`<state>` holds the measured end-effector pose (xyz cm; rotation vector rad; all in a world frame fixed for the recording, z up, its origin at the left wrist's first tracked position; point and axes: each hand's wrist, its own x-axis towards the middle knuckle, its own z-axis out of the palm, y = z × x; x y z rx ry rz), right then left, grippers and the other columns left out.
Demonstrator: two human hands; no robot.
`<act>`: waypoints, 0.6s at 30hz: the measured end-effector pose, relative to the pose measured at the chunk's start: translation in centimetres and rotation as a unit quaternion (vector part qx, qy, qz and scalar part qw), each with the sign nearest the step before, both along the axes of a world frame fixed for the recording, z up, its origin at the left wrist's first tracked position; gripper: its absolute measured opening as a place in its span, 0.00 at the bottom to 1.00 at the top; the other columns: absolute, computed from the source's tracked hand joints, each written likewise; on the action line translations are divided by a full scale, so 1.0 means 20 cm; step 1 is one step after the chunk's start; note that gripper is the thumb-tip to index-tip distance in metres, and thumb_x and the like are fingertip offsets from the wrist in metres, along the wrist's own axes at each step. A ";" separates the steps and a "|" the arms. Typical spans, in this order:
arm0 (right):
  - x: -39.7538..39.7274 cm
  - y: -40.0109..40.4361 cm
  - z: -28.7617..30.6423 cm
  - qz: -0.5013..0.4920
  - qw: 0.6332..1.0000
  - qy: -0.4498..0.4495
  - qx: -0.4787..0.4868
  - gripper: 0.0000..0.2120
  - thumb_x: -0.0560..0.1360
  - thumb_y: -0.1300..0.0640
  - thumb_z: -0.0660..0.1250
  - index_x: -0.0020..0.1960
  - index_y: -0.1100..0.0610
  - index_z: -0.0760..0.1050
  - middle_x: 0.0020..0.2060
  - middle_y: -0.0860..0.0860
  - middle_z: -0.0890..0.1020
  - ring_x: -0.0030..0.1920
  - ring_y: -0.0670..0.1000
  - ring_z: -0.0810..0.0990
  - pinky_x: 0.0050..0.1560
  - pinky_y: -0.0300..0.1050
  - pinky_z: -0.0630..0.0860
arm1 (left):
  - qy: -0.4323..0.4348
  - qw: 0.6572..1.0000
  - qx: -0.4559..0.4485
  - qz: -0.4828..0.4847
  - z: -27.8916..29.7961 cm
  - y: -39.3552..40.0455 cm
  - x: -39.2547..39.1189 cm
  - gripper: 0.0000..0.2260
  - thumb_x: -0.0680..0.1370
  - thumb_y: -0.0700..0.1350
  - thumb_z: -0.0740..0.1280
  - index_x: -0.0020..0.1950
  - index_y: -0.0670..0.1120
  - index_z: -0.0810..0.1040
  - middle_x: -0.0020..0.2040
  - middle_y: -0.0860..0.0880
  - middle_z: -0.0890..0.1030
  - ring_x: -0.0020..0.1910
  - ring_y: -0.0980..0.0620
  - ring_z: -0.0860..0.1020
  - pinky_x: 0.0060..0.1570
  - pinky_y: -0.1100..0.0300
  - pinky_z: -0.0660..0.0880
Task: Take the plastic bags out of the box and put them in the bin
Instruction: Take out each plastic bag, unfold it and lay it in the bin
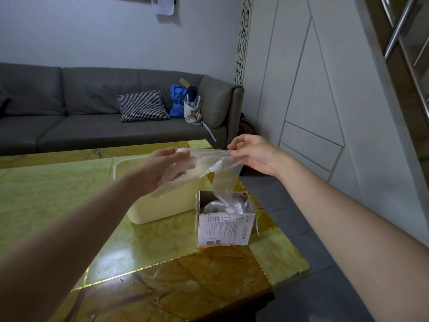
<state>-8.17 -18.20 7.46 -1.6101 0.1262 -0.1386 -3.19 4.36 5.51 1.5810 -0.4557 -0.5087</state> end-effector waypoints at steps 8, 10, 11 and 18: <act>-0.02 0.08 -0.02 0.113 0.982 0.149 0.026 0.08 0.77 0.60 0.66 0.55 0.57 0.73 0.48 0.54 0.82 0.41 0.51 0.83 0.40 0.42 0.81 | -0.118 0.988 0.046 0.088 0.08 -0.03 0.03 0.03 0.76 0.40 0.65 0.49 0.42 0.74 0.37 0.48 0.80 0.26 0.61 0.78 0.26 0.69 0.74; 0.01 0.10 -0.03 0.073 0.989 0.129 0.023 0.09 0.77 0.63 0.64 0.58 0.59 0.73 0.40 0.54 0.83 0.32 0.47 0.82 0.31 0.38 0.78 | -0.183 0.972 0.093 0.111 0.08 -0.03 0.04 0.04 0.77 0.43 0.65 0.49 0.43 0.74 0.34 0.48 0.78 0.24 0.58 0.73 0.24 0.69 0.70; 0.03 0.11 -0.03 0.043 0.993 0.105 0.029 0.12 0.77 0.65 0.64 0.60 0.60 0.72 0.36 0.54 0.83 0.28 0.45 0.80 0.26 0.36 0.74 | -0.204 0.966 0.105 0.120 0.08 -0.03 0.06 0.04 0.77 0.44 0.64 0.49 0.43 0.75 0.33 0.49 0.77 0.25 0.56 0.71 0.24 0.68 0.68; 0.22 0.19 0.04 0.061 0.993 -0.001 0.100 0.17 0.74 0.69 0.66 0.58 0.52 0.75 0.44 0.54 0.80 0.22 0.42 0.67 0.21 0.32 0.65 | -0.244 0.946 0.136 0.168 0.11 0.19 0.25 0.05 0.75 0.45 0.68 0.39 0.48 0.76 0.25 0.53 0.72 0.23 0.58 0.66 0.20 0.71 0.63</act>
